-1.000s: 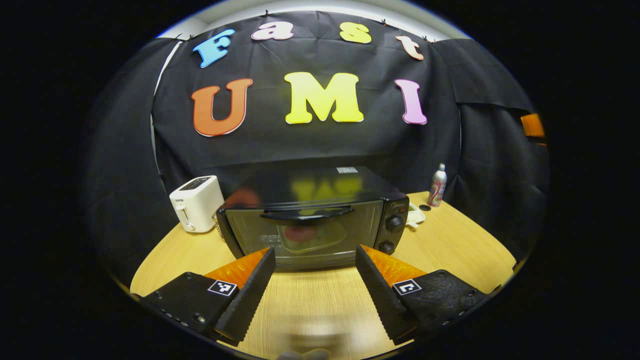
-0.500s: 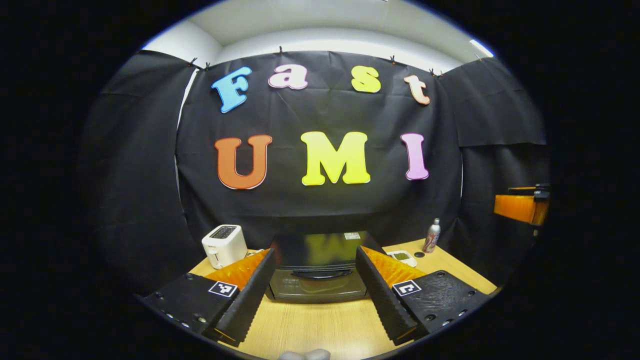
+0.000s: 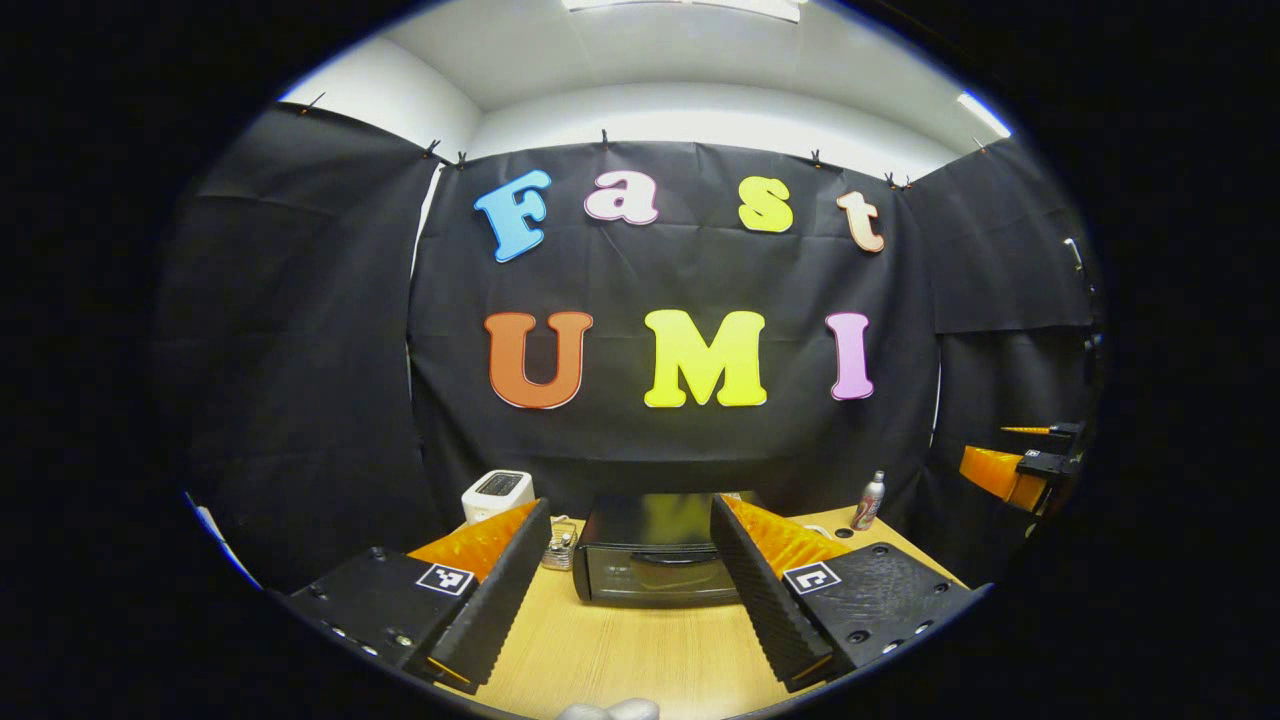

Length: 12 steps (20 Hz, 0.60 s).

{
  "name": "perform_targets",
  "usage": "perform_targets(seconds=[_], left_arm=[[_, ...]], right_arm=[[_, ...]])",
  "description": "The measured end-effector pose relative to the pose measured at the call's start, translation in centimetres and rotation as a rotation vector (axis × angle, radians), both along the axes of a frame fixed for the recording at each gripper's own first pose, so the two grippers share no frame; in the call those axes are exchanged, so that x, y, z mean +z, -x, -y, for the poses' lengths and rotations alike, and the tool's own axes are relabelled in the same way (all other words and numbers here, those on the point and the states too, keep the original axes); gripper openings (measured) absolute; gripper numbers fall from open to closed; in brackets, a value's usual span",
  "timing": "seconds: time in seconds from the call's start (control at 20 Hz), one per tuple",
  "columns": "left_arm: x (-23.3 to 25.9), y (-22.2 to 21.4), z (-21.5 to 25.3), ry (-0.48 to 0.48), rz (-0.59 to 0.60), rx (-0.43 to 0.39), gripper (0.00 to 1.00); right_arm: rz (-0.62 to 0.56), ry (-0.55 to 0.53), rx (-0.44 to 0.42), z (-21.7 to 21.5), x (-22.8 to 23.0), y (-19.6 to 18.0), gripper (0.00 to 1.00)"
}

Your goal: Open the electric oven with the left hand, put the food in, and close the electric oven.

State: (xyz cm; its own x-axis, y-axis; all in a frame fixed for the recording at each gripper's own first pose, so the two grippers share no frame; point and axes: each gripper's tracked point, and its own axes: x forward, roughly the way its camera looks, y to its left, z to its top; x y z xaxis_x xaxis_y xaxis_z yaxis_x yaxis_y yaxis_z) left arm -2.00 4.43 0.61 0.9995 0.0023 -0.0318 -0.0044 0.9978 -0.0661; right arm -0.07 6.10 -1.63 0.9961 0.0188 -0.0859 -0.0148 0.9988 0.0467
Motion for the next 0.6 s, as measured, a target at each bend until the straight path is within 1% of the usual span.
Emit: perform_targets(seconds=[0.2, 0.6], left_arm=[[0.3, 0.8, -0.6, -0.016, 0.012, -0.002, 0.97], [1.0, 0.9, 0.4, -0.025, 0.029, -0.048, 0.96]], right_arm=[[0.007, 0.008, -0.005, -0.5, 0.1, 0.7, 0.97], [0.030, -0.008, -0.040, -0.1, 0.9, 1.5, 0.96]])
